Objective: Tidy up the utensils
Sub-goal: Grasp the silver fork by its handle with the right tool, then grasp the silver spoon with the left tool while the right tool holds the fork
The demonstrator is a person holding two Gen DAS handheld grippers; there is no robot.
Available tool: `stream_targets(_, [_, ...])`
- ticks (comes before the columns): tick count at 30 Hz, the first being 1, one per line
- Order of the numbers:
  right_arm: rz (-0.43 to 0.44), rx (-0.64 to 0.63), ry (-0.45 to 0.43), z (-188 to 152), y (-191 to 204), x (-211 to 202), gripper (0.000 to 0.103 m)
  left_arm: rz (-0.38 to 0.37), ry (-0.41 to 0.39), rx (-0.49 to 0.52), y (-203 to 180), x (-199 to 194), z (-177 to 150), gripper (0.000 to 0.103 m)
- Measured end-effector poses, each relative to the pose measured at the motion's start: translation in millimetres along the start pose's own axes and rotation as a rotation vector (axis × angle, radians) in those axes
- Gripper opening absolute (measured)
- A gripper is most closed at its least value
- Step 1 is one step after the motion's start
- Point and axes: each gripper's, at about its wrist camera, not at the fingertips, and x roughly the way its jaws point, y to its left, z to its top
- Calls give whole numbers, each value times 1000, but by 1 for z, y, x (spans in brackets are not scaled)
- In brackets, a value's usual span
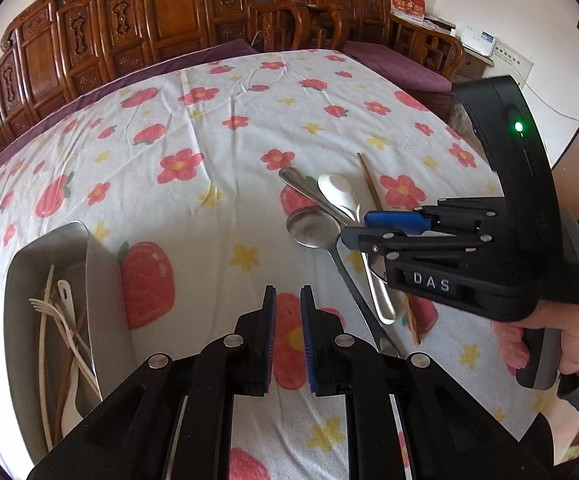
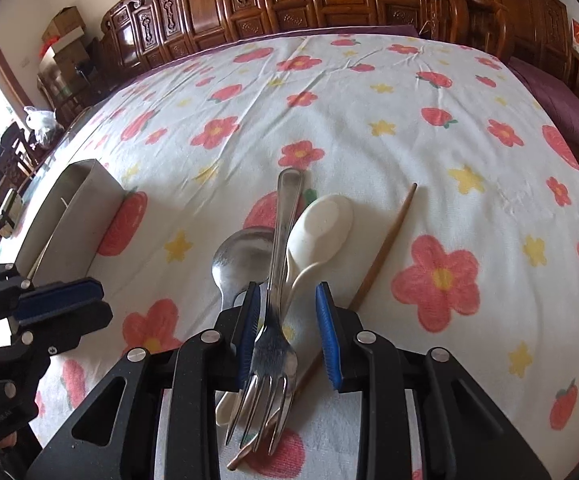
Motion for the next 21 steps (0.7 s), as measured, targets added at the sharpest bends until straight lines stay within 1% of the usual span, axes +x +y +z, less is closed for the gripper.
stream_targets(3, [-14,-5,13,0,1,0,23,-1,3,2,0,0,-2,11])
stream_targets(5, [10,13,28,-2,0,0,16,-2,4,4,-1,0,-3,11])
stream_targets(17, [3,25,31,-17,5,-18,10,6,18,7,-4,8,-6,11])
stream_targets(21, [-37,-11,42,-24,7,-20,10,8,24,10,-6,11,-8,11])
